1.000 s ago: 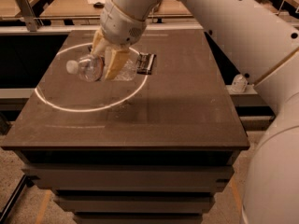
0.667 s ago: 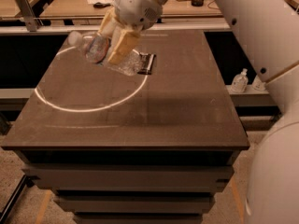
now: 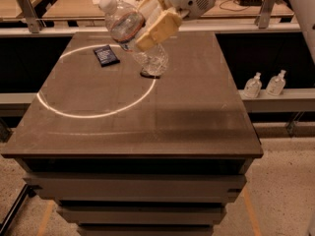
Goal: Place water bottle upright
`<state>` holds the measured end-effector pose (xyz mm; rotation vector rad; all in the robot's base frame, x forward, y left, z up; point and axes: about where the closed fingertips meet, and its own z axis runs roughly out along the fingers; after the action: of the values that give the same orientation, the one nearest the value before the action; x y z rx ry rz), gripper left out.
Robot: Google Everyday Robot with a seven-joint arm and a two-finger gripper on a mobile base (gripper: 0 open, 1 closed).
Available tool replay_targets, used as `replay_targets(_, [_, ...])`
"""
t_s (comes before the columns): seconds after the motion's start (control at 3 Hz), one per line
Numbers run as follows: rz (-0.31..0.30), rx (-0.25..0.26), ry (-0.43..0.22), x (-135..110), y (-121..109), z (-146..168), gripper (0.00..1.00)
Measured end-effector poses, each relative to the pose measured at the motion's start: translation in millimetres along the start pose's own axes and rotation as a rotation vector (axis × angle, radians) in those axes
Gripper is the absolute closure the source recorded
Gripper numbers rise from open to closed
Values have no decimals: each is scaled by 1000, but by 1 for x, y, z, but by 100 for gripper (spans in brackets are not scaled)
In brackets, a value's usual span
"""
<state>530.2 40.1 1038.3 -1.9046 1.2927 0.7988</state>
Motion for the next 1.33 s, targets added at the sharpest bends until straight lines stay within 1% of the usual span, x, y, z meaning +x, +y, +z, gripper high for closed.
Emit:
replay_targets(0.33, [-4, 0, 1, -1, -2, 3, 100])
replay_targets(0.67, [-6, 35, -99, -6, -1, 5, 100])
replay_targets(1.0, [50, 101, -324, -28, 19, 9, 100])
replay_targets(1.33, [167, 183, -397, -26, 32, 10, 100])
